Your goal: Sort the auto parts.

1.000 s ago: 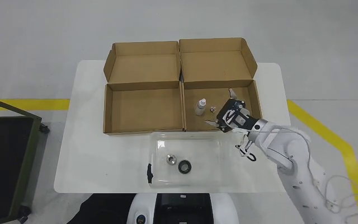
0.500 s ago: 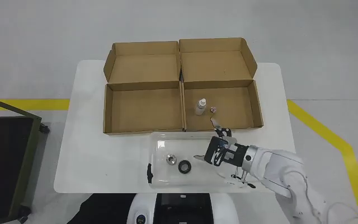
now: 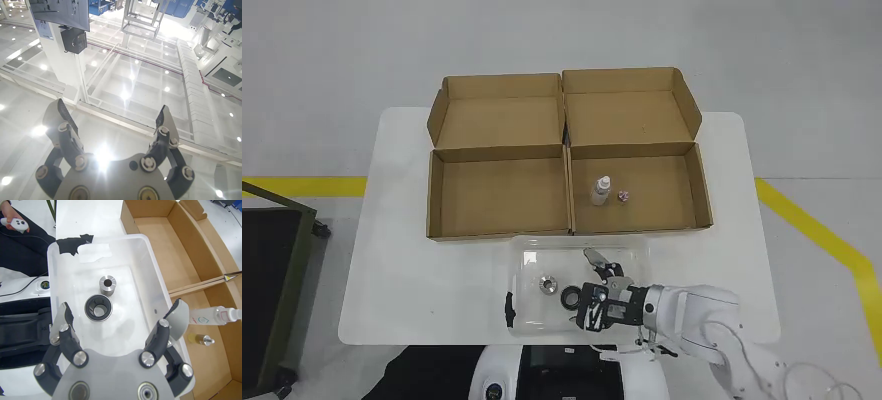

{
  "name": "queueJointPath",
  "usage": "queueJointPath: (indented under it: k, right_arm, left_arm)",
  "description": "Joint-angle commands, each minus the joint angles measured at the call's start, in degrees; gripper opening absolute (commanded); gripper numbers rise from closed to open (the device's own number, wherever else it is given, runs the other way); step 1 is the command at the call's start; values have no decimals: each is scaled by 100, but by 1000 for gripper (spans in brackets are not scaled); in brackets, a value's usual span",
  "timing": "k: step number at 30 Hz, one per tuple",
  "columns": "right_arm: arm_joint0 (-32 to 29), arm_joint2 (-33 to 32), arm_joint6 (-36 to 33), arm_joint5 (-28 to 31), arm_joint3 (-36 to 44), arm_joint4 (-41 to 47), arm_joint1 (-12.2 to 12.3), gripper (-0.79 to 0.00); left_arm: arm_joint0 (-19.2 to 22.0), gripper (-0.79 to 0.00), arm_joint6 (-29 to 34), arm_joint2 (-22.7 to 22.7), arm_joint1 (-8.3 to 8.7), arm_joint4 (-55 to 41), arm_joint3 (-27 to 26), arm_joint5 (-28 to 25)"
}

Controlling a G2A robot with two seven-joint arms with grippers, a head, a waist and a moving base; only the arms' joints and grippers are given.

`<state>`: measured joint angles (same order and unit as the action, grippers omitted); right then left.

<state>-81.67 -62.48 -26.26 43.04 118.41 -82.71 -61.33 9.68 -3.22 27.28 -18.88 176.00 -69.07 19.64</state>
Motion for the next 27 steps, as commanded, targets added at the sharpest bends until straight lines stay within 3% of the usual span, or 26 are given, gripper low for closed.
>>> queueJointPath:
  k: [1,27]
  right_arm:
    - [73,53,-28,-5,-88,10,-8,0]
    - [1002,962,-272,185,-1214,94,-170,-22]
  left_arm:
    - [0,0,0,0,0,0,0,0]
    - [0,0,0,0,0,0,0,0]
